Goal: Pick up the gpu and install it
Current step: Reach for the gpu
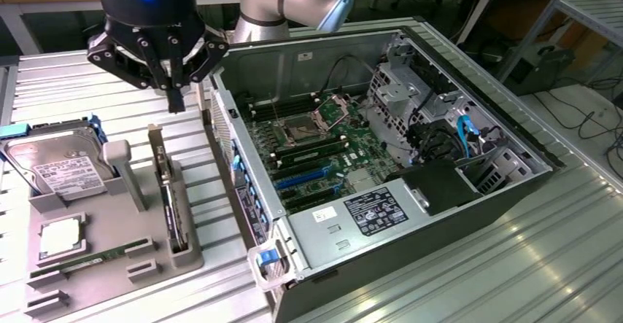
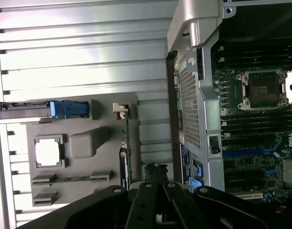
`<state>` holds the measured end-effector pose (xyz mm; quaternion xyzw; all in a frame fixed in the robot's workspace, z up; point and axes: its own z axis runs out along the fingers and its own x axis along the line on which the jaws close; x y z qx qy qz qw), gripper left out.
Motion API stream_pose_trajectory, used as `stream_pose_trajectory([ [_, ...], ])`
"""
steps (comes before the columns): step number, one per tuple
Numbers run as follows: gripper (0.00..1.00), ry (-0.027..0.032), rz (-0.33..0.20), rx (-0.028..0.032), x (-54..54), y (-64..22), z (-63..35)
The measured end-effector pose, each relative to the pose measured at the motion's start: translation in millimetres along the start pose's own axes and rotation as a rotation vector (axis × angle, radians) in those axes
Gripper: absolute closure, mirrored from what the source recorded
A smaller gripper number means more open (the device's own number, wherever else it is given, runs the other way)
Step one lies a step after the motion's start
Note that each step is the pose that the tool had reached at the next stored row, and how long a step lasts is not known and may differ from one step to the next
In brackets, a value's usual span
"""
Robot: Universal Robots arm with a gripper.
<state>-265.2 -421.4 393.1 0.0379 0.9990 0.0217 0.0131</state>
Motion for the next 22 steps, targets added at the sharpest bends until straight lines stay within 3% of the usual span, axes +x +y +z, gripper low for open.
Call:
stream_pose_trajectory([
  [22, 0.89, 0.0001, 0.0, 0.0001, 27.9, -16.8, -1.4],
])
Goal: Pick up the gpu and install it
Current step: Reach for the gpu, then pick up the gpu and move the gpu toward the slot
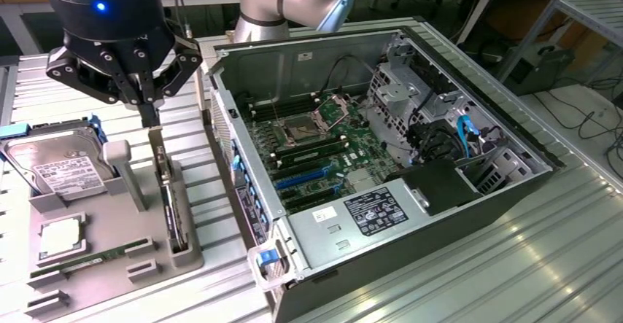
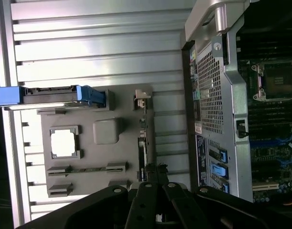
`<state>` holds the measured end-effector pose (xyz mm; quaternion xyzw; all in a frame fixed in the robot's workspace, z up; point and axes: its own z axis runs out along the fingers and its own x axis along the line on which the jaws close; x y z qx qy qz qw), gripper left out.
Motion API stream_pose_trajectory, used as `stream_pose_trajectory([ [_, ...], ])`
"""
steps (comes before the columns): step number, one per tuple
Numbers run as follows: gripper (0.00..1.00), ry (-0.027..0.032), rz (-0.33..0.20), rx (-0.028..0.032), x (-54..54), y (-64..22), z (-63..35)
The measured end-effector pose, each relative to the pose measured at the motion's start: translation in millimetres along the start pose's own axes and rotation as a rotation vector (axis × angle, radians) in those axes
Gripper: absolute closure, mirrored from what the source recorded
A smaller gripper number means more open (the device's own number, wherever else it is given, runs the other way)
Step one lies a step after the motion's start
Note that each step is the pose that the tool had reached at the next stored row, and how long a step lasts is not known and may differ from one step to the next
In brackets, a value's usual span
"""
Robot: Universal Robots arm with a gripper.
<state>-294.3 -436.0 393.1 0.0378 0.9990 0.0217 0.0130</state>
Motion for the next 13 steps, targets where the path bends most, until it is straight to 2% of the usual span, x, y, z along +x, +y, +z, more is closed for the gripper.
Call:
stream_pose_trajectory([
  [13, 0.89, 0.0, 0.0, 0.0, 0.1, 0.0, 0.0],
])
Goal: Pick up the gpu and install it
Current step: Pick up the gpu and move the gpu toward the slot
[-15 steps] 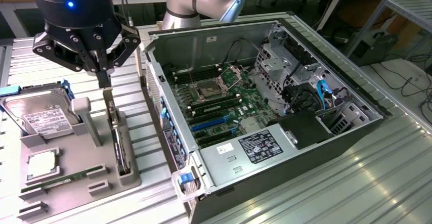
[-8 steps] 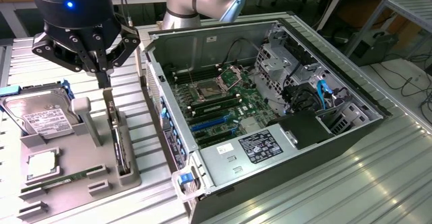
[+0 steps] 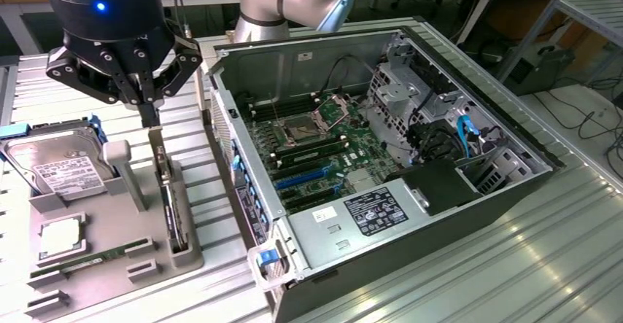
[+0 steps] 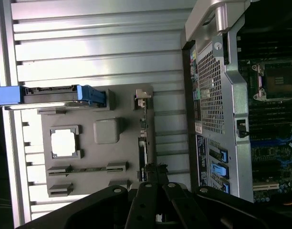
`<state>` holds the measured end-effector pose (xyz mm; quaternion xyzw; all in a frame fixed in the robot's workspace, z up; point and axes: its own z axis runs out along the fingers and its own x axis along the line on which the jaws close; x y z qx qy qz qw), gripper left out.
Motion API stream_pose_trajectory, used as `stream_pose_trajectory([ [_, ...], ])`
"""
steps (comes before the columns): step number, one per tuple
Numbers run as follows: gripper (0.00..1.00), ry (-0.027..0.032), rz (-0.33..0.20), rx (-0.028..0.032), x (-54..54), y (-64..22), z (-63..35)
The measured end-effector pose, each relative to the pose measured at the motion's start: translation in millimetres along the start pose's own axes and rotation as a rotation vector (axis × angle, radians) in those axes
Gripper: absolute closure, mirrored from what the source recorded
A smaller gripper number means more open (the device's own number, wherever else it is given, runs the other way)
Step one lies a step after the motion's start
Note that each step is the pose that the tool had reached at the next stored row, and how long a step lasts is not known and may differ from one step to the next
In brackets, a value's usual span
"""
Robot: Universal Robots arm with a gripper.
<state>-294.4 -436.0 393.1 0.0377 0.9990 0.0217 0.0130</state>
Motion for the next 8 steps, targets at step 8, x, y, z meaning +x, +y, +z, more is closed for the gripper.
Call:
stream_pose_trajectory([
  [8, 0.46, 0.0, 0.0, 0.0, 0.0, 0.0, 0.0],
])
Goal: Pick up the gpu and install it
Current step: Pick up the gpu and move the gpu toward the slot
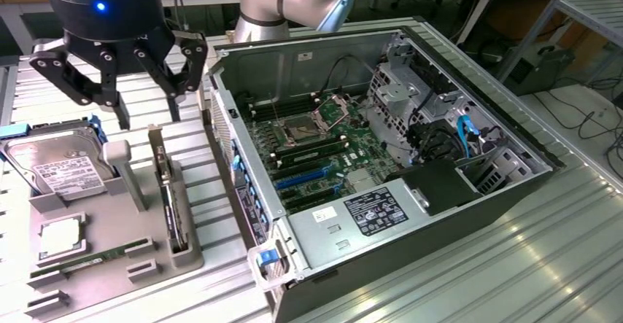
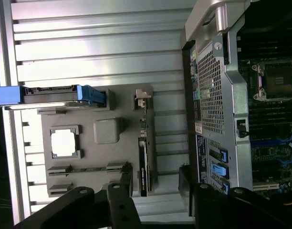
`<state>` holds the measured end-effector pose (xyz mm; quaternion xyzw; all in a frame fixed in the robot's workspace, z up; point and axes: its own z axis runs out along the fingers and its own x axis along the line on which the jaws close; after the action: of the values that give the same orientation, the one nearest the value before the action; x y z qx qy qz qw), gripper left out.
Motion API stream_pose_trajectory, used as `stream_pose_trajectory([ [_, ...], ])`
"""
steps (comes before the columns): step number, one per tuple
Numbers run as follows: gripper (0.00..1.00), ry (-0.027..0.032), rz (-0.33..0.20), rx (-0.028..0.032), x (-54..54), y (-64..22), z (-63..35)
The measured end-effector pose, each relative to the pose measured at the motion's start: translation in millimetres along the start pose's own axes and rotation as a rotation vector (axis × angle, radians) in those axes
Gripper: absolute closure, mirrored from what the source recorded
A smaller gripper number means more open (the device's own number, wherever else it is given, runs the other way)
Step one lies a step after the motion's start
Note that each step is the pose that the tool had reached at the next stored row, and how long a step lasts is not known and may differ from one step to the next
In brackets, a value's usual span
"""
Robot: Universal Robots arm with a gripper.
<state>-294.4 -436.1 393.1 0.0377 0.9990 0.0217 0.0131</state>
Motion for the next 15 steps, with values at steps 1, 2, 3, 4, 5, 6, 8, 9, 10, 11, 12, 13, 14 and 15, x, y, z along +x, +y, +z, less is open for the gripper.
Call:
stream_pose_trajectory([
  [1, 0.4, 0.0, 0.0, 0.0, 0.0, 0.0, 0.0],
  [2, 0.4, 0.0, 0.0, 0.0, 0.0, 0.0, 0.0],
  [3, 0.34, 0.0, 0.0, 0.0, 0.0, 0.0, 0.0],
  [4, 0.34, 0.0, 0.0, 0.0, 0.0, 0.0, 0.0],
  [5, 0.28, 0.0, 0.0, 0.0, 0.0, 0.0, 0.0],
  [6, 0.28, 0.0, 0.0, 0.0, 0.0, 0.0, 0.0],
  [8, 0.22, 0.0, 0.0, 0.0, 0.0, 0.0, 0.0],
  [9, 0.22, 0.0, 0.0, 0.0, 0.0, 0.0, 0.0],
  [10, 0.22, 0.0001, 0.0, 0.0001, 0.0, 0.0, 0.1],
  [11, 0.22, 0.0001, 0.0, 0.0001, 0.0, 0.0, 0.2],
  [12, 0.22, 0.0001, 0.0, 0.0001, 0.0, 0.0, 0.4],
  [13, 0.22, 0.0001, -0.001, 0.0001, 0.0, 0.1, 0.7],
  [14, 0.22, 0.0, -0.002, 0.0001, 0.0, 0.1, 1.2],
  [15, 0.22, 0.0001, -0.003, 0.0, 0.1, 0.0, 1.7],
])
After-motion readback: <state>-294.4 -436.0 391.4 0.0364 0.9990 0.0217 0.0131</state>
